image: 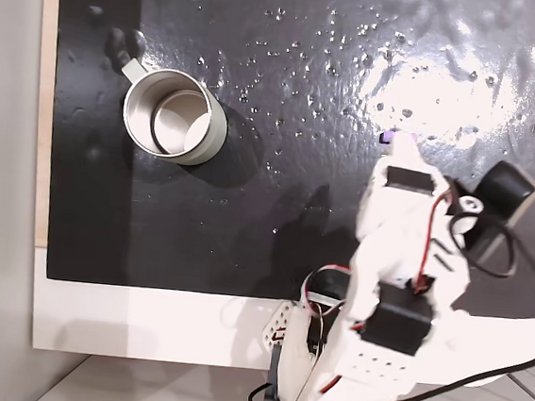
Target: Grasp a pengrip and put it in the cup.
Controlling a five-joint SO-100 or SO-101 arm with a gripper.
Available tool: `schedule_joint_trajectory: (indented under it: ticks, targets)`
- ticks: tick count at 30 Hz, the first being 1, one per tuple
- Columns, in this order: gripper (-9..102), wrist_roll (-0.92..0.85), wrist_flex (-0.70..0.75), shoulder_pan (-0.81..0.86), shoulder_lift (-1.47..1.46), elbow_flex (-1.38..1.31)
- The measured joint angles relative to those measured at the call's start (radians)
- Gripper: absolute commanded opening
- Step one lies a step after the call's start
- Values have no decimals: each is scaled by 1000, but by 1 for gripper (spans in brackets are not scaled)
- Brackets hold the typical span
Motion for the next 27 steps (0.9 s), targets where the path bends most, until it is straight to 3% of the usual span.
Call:
schedule_joint_trajectory:
  ticks: [13,27]
  targets:
    - [26,-153,198,58,-462,-318]
    - [25,-229,213,115,-841,-365]
